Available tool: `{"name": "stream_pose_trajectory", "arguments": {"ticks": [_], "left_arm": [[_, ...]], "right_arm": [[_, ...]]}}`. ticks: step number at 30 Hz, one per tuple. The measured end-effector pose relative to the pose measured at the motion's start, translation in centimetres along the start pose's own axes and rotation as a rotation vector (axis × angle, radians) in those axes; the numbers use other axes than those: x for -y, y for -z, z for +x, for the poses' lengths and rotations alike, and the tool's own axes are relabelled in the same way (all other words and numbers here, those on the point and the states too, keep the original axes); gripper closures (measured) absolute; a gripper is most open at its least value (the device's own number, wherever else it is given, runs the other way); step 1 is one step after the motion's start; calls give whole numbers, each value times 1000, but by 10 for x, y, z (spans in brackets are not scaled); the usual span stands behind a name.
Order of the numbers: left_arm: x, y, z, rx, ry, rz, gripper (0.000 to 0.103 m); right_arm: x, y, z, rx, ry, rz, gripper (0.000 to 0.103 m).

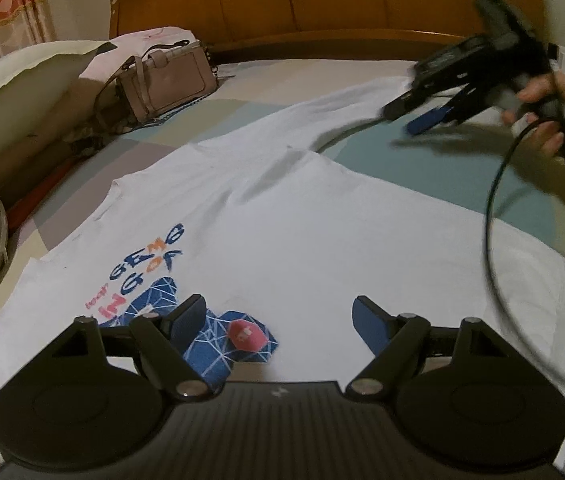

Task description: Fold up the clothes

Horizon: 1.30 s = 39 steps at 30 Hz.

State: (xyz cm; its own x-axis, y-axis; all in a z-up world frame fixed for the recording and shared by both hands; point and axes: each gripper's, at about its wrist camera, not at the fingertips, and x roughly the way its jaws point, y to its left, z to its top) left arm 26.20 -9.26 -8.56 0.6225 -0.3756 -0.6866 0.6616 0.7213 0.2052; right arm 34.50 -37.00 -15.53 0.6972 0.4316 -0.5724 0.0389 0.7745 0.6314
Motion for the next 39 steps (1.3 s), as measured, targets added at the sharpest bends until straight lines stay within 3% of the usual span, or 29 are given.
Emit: {"name": "stream_pose_trajectory", "arguments": {"ticks": [3,5,6,7,11,14,18,23,35,39], "left_arm": [[0,0,-2,8,5,-14,22],[0,1,-3,9,7,-23,22],[0,1,-3,7,8,-25,22],[-1,2,-2,4,9,-24,22],[-3,5,-2,-6,13,-21,22],[-7,8,-3,-12,8,-27,22],[-12,15,-11,-5,7,-34,22],[-15,25,-24,-6,0,-57,22],[-4,67,-68,-46,-42,-177,22],[0,84,-79,-67,-47,-231,22]], "right_arm": [[-17,-7,28,18,-3,-14,30],[-26,-14,47,27,49,-46,33],[-31,-18,56,31,75,-61,56],[-36,-22,66,35,101,-77,96],[-45,-42,90,80,155,-138,96],[-47,-53,97,53,162,-162,96],[-53,-46,78,-16,137,-210,68],[-58,-4,32,-114,18,-229,66],[-65,110,-48,-276,7,-239,66],[-63,125,-68,-296,17,-230,69]]}}
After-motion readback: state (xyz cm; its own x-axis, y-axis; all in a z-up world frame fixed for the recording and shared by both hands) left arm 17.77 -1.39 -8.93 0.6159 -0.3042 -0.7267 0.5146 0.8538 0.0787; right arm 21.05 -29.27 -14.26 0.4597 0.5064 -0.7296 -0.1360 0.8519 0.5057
